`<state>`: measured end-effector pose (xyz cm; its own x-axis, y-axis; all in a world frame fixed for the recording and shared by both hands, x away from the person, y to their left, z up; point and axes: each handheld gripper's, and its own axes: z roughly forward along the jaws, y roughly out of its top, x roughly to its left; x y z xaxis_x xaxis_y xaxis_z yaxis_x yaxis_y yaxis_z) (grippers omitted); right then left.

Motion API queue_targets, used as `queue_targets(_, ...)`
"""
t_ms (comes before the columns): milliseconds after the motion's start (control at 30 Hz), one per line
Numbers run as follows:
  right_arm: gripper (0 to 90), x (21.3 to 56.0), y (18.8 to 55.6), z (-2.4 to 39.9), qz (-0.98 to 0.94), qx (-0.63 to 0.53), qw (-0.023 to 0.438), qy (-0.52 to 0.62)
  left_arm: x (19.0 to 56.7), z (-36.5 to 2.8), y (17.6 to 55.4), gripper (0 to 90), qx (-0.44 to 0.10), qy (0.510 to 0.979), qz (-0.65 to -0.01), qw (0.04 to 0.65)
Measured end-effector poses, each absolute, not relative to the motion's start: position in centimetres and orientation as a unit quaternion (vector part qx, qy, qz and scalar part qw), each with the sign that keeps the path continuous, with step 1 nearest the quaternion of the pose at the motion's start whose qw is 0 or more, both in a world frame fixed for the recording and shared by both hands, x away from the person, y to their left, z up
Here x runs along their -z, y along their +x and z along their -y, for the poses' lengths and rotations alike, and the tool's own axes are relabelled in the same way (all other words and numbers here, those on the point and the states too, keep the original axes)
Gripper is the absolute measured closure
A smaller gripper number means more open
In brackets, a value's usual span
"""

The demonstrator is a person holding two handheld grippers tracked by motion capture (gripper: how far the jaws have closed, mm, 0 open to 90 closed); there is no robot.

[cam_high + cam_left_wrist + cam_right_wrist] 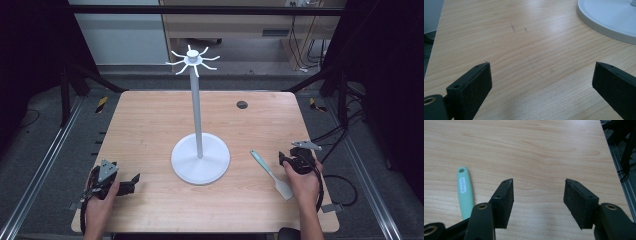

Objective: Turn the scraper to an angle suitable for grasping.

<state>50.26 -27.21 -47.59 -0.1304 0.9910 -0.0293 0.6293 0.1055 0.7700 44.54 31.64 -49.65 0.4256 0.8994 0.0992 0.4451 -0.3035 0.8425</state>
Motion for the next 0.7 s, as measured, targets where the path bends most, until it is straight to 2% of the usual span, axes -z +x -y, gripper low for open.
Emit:
queue_targets(333, 42.3, 47.2, 51.3, 26.6, -0.703, -0.304, 0.272, 0.583, 49.7, -31.5, 44.5, 2.1, -0.294, 0.752, -0.447, 0.385)
queue_targets(700, 49.0, 46.3, 52.3, 25.0, -0.726, -0.309, 0.26, 0.557, 49.7, -31.6, 44.5, 2.1, -0.294, 0.752, -0.447, 0.385)
